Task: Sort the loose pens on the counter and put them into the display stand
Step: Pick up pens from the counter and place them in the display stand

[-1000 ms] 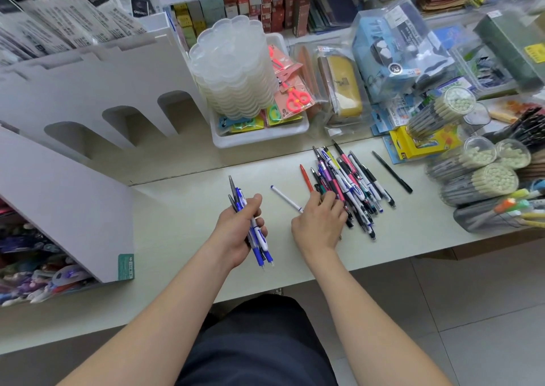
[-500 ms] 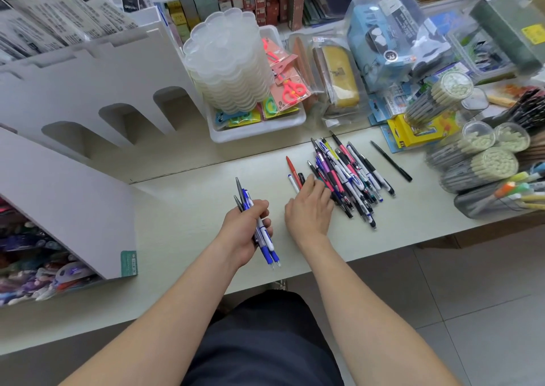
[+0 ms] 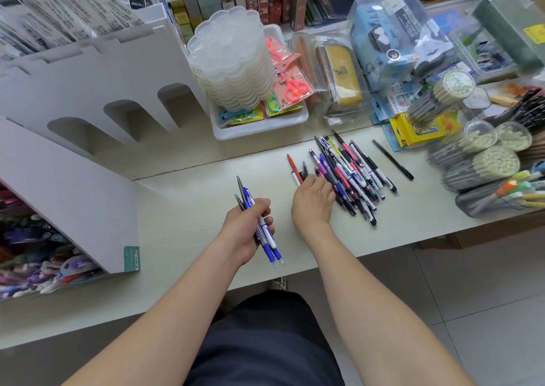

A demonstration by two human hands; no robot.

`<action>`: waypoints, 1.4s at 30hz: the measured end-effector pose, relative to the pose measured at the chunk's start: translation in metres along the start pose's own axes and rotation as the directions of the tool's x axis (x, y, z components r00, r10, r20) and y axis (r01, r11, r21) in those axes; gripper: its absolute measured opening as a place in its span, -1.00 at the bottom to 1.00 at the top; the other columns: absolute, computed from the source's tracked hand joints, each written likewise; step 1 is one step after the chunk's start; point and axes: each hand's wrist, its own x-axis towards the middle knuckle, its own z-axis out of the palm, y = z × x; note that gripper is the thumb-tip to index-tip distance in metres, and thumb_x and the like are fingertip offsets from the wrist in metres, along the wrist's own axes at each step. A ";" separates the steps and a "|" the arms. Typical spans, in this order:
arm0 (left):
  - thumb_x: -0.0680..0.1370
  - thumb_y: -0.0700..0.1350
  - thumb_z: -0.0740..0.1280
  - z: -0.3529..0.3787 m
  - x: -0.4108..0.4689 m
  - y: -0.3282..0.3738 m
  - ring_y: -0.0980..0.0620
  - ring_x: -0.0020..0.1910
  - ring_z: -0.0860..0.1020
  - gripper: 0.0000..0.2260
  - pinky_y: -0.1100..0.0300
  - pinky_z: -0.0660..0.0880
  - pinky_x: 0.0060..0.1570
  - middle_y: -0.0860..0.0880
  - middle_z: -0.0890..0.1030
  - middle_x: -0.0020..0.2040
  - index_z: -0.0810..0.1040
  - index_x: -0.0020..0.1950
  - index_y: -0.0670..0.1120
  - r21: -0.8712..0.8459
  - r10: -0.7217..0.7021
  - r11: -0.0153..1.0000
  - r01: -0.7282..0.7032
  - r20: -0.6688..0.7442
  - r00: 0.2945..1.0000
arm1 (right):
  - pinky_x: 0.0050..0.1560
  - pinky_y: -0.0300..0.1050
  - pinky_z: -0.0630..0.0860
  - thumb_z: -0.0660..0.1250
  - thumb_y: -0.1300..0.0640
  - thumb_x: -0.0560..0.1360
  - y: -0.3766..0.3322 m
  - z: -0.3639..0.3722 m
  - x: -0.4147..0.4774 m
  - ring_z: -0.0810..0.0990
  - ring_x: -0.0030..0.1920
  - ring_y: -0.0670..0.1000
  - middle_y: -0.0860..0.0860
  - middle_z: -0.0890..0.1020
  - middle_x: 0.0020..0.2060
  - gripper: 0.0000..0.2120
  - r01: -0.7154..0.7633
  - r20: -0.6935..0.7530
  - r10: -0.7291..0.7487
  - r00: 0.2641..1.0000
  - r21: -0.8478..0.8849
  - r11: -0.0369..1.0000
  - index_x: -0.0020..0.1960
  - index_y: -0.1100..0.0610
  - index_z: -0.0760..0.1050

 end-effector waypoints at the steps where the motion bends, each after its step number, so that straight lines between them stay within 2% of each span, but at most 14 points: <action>1: 0.65 -0.20 0.42 -0.001 0.000 0.000 0.02 -0.32 0.54 -0.94 0.11 0.59 -0.28 -0.08 0.57 -0.20 0.59 0.07 -0.17 -0.002 -0.001 1.000 0.001 -0.002 1.000 | 0.11 0.01 0.50 0.11 0.25 0.63 -0.002 0.000 -0.003 0.52 0.15 0.18 0.21 0.52 0.20 -0.69 0.035 0.019 -0.034 0.999 -0.036 0.999 0.34 0.28 0.37; 6: 0.65 -0.24 0.41 -0.009 -0.002 0.004 0.01 -0.34 0.54 -0.96 0.12 0.57 -0.28 -0.08 0.57 -0.20 0.57 0.07 -0.16 -0.012 -0.013 1.000 0.013 0.000 1.000 | -0.26 -0.07 0.49 0.26 0.22 0.57 -0.014 0.010 -0.025 0.53 -0.17 0.09 0.12 0.56 -0.09 -0.81 0.073 0.107 -0.061 0.992 -0.118 0.990 0.16 0.22 0.51; 12: 0.62 -0.08 0.50 -0.022 0.000 0.012 0.01 -0.39 0.47 -0.80 0.09 0.53 -0.27 -0.02 0.49 -0.30 0.52 -0.01 -0.13 -0.004 -0.020 1.000 0.020 -0.058 0.998 | -0.07 -0.04 0.51 0.22 0.17 0.67 -0.005 -0.004 -0.029 0.62 0.00 0.13 0.14 0.63 0.07 -0.79 0.128 0.152 -0.100 0.983 -0.184 0.974 0.28 0.21 0.44; 14: 0.55 0.00 0.58 -0.023 -0.003 0.015 0.04 -0.42 0.38 -0.71 0.13 0.47 -0.34 0.02 0.38 -0.35 0.49 -0.03 -0.08 -0.010 -0.006 1.000 0.006 -0.061 0.998 | 0.04 0.04 0.50 0.17 0.20 0.68 -0.007 -0.020 -0.031 0.61 0.10 0.19 0.16 0.60 0.15 -0.78 0.193 0.177 -0.181 0.967 -0.055 0.980 0.31 0.21 0.36; 16: 0.44 0.04 0.66 -0.023 -0.011 0.020 0.06 -0.42 0.28 -0.63 0.18 0.41 -0.40 0.05 0.30 -0.33 0.51 -0.03 -0.03 -0.034 0.037 0.999 -0.038 -0.029 0.999 | 0.00 0.13 0.49 0.16 0.20 0.66 -0.014 -0.049 -0.038 0.60 0.03 0.27 0.18 0.59 0.08 -0.82 0.184 0.230 -0.258 0.938 0.298 0.937 0.25 0.20 0.30; 18: 0.36 0.09 0.69 -0.021 -0.020 0.029 0.07 -0.41 0.23 -0.58 0.19 0.37 -0.42 0.05 0.27 -0.33 0.52 -0.06 -0.02 -0.067 0.093 0.994 -0.091 0.020 0.996 | -0.18 0.12 0.47 0.16 0.16 0.66 -0.024 -0.084 -0.052 0.56 -0.15 0.23 0.16 0.59 -0.08 -0.85 0.115 0.211 -0.320 0.924 0.644 0.756 0.19 0.15 0.28; 20: 0.33 0.14 0.67 -0.018 -0.033 0.041 0.07 -0.42 0.25 -0.58 0.19 0.35 -0.42 0.04 0.28 -0.35 0.53 -0.11 -0.03 -0.099 0.142 0.986 -0.134 0.072 0.987 | -0.26 0.07 0.48 0.17 0.15 0.66 -0.037 -0.113 -0.066 0.54 -0.24 0.10 0.09 0.59 -0.16 -0.85 0.127 0.169 -0.394 0.903 0.772 0.623 0.22 0.11 0.31; 24: 0.36 0.16 0.63 -0.017 -0.055 0.066 -0.05 -0.30 0.62 -0.61 0.11 0.58 -0.26 -0.09 0.61 -0.26 0.62 -0.08 -0.09 -0.014 0.201 0.979 -0.201 0.082 0.976 | -0.07 0.13 0.61 0.18 0.12 0.61 -0.062 -0.144 -0.088 0.60 -0.09 0.08 0.02 0.59 -0.07 -0.80 0.274 0.090 -0.518 0.850 0.766 0.582 0.22 0.09 0.42; 27: 0.41 0.19 0.61 -0.028 -0.067 0.077 -0.09 -0.20 0.67 -0.58 0.08 0.60 -0.19 -0.13 0.66 -0.15 0.67 0.03 -0.10 0.000 0.186 0.983 -0.186 0.090 0.978 | 0.08 0.17 0.58 0.17 0.10 0.64 -0.074 -0.156 -0.094 0.54 -0.01 0.11 0.02 0.47 0.03 -0.70 0.353 0.090 -0.556 0.827 0.686 0.637 0.33 0.13 0.45; 30: 0.51 0.22 0.53 -0.035 -0.077 0.081 -0.07 -0.25 0.70 -0.58 0.15 0.59 -0.33 -0.11 0.70 -0.20 0.68 0.06 -0.13 -0.017 0.171 0.985 -0.170 0.085 0.982 | 0.19 0.04 0.55 0.10 0.06 0.68 -0.083 -0.170 -0.102 0.55 0.17 0.11 0.03 0.37 0.32 -0.38 0.328 0.120 -0.569 0.813 0.713 0.619 0.71 -0.01 0.02; 31: 0.54 0.19 0.52 -0.036 -0.081 0.083 -0.04 -0.31 0.68 -0.61 0.18 0.56 -0.39 -0.09 0.69 -0.24 0.67 0.07 -0.13 -0.028 0.184 0.983 -0.183 0.073 0.980 | 0.21 -0.05 0.50 0.09 0.06 0.70 -0.087 -0.176 -0.103 0.52 0.27 0.09 0.02 0.32 0.43 -0.33 0.291 0.136 -0.560 0.817 0.742 0.604 0.73 -0.03 -0.12; 33: 0.58 0.13 0.49 -0.038 -0.084 0.084 0.00 -0.38 0.65 -0.66 0.23 0.50 -0.47 -0.05 0.67 -0.29 0.64 0.11 -0.13 -0.048 0.213 0.976 -0.211 0.035 0.976 | 0.22 -0.11 0.43 0.09 0.07 0.71 -0.093 -0.184 -0.102 0.47 0.37 0.08 -0.01 0.24 0.53 -0.31 0.244 0.161 -0.548 0.821 0.768 0.593 0.73 -0.04 -0.18; 38: 0.63 0.05 0.45 -0.046 -0.092 0.094 -0.05 -0.26 0.64 -0.73 0.16 0.53 -0.31 -0.10 0.64 -0.22 0.63 0.08 -0.16 -0.074 0.313 0.948 -0.310 0.027 0.949 | 0.24 0.14 0.59 0.09 0.08 0.65 -0.106 -0.190 -0.108 0.53 0.26 0.06 -0.08 0.25 0.46 -0.30 0.287 0.128 -0.583 0.802 0.774 0.565 0.72 -0.11 -0.11; 42: 0.68 0.06 0.36 -0.059 -0.093 0.106 -0.08 -0.23 0.65 -0.71 0.08 0.57 -0.30 -0.14 0.69 -0.13 0.55 0.07 -0.19 -0.045 0.416 0.907 -0.419 -0.069 0.907 | 0.06 -0.02 0.67 0.08 -0.03 0.58 -0.115 -0.186 -0.103 0.61 0.16 0.06 -0.05 0.36 0.38 -0.30 0.110 0.167 -0.564 0.809 0.899 0.424 0.70 -0.20 0.01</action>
